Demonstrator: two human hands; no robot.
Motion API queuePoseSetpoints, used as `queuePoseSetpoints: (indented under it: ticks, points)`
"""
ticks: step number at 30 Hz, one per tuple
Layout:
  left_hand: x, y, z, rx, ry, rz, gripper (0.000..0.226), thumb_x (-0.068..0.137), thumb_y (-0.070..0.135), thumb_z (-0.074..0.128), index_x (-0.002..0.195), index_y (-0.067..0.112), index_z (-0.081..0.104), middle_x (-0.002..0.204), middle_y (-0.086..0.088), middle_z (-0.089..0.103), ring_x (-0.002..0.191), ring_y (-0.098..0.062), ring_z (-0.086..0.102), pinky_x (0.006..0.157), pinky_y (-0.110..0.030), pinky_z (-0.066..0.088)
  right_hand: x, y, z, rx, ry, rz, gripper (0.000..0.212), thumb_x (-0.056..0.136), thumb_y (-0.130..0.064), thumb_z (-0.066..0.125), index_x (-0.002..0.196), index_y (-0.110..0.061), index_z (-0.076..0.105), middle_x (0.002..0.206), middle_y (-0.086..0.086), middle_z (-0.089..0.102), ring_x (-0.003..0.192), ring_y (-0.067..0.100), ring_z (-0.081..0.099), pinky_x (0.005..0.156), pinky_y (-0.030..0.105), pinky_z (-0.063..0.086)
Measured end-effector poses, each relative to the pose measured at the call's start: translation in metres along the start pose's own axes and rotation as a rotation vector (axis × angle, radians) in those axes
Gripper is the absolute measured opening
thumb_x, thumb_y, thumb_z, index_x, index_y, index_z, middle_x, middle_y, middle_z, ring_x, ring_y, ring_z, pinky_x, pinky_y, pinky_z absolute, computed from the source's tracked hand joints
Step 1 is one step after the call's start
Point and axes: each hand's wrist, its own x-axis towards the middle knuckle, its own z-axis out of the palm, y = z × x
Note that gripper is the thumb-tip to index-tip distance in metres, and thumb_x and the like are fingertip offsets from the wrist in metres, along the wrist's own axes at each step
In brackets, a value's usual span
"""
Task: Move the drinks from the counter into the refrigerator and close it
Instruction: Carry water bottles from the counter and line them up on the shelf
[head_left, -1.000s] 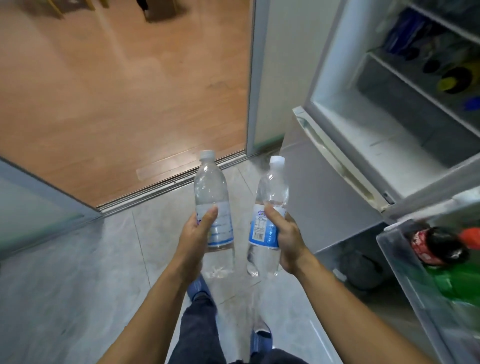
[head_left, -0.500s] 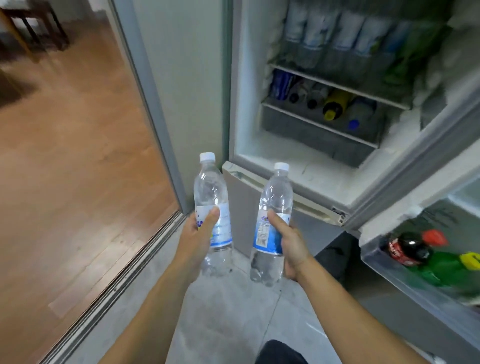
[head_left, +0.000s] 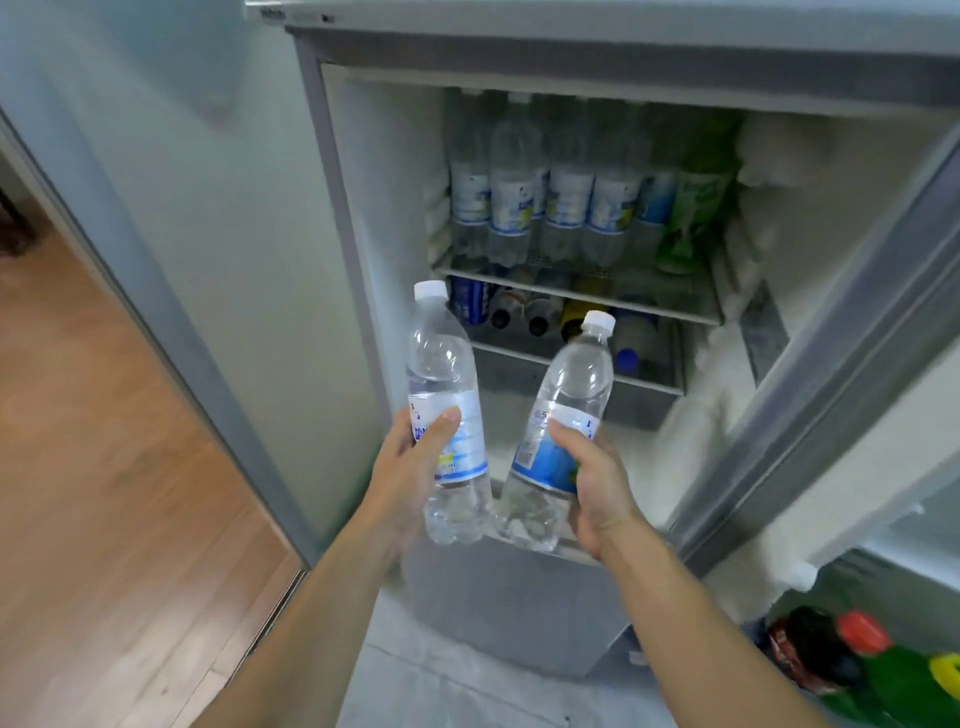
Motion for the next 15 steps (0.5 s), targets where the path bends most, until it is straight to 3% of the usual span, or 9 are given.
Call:
queuePoseSetpoints:
  ticks: [2, 6, 9, 11, 13, 15]
  points:
    - [0.022, 0.007, 0.009, 0.045, -0.015, 0.030, 0.034, 0.080, 0.040, 0.071, 0.112, 0.029, 0.065, 0.102, 0.000, 0.075, 0.090, -0.019, 0.074, 0.067, -0.034, 0.059, 0.018, -0.015, 0.002, -0.015, 0.037, -0.060, 0.026, 0.087, -0.016, 0.071, 0.110, -0.021, 0.058, 0.116, 0.014, 0.069, 0.099, 0.028, 0.068, 0.094, 0.053, 0.054]
    - [0.065, 0.023, 0.018, 0.124, -0.045, 0.073, 0.027, 0.092, 0.033, 0.066, 0.117, 0.027, 0.056, 0.106, 0.001, 0.074, 0.098, -0.020, 0.072, 0.082, -0.044, 0.059, 0.053, -0.040, 0.007, -0.073, 0.102, -0.205, 0.030, 0.087, -0.016, 0.074, 0.110, -0.024, 0.057, 0.109, 0.002, 0.070, 0.094, 0.017, 0.067, 0.088, 0.040, 0.057]
    - [0.102, 0.038, 0.025, 0.148, -0.034, 0.149, 0.025, 0.092, 0.027, 0.067, 0.114, 0.026, 0.055, 0.104, 0.001, 0.073, 0.097, -0.018, 0.070, 0.087, -0.039, 0.057, 0.083, -0.059, 0.012, -0.114, 0.159, -0.310, 0.032, 0.083, -0.018, 0.078, 0.103, -0.032, 0.057, 0.101, -0.008, 0.070, 0.091, 0.009, 0.068, 0.077, 0.027, 0.054]
    - [0.127, 0.047, 0.032, 0.163, -0.028, 0.194, 0.030, 0.091, 0.023, 0.069, 0.116, 0.022, 0.054, 0.108, -0.004, 0.071, 0.098, -0.019, 0.069, 0.089, -0.038, 0.056, 0.102, -0.074, 0.018, -0.144, 0.198, -0.374, 0.033, 0.082, -0.019, 0.079, 0.103, -0.031, 0.057, 0.098, -0.011, 0.070, 0.090, 0.006, 0.068, 0.080, 0.029, 0.054]
    - [0.153, 0.056, 0.039, 0.192, 0.000, 0.222, 0.033, 0.088, 0.023, 0.072, 0.114, 0.019, 0.052, 0.107, -0.003, 0.069, 0.098, -0.018, 0.068, 0.088, -0.037, 0.056, 0.119, -0.089, 0.026, -0.161, 0.226, -0.431, 0.039, 0.081, -0.020, 0.080, 0.112, -0.026, 0.056, 0.101, -0.010, 0.070, 0.093, 0.008, 0.068, 0.084, 0.031, 0.055]
    - [0.177, 0.067, 0.045, 0.233, 0.044, 0.272, 0.036, 0.086, 0.023, 0.075, 0.113, 0.021, 0.051, 0.100, 0.005, 0.068, 0.089, -0.010, 0.069, 0.075, -0.025, 0.056, 0.136, -0.105, 0.035, -0.155, 0.240, -0.477, 0.044, 0.081, -0.020, 0.080, 0.117, -0.024, 0.055, 0.106, -0.008, 0.070, 0.093, 0.006, 0.069, 0.081, 0.028, 0.055]
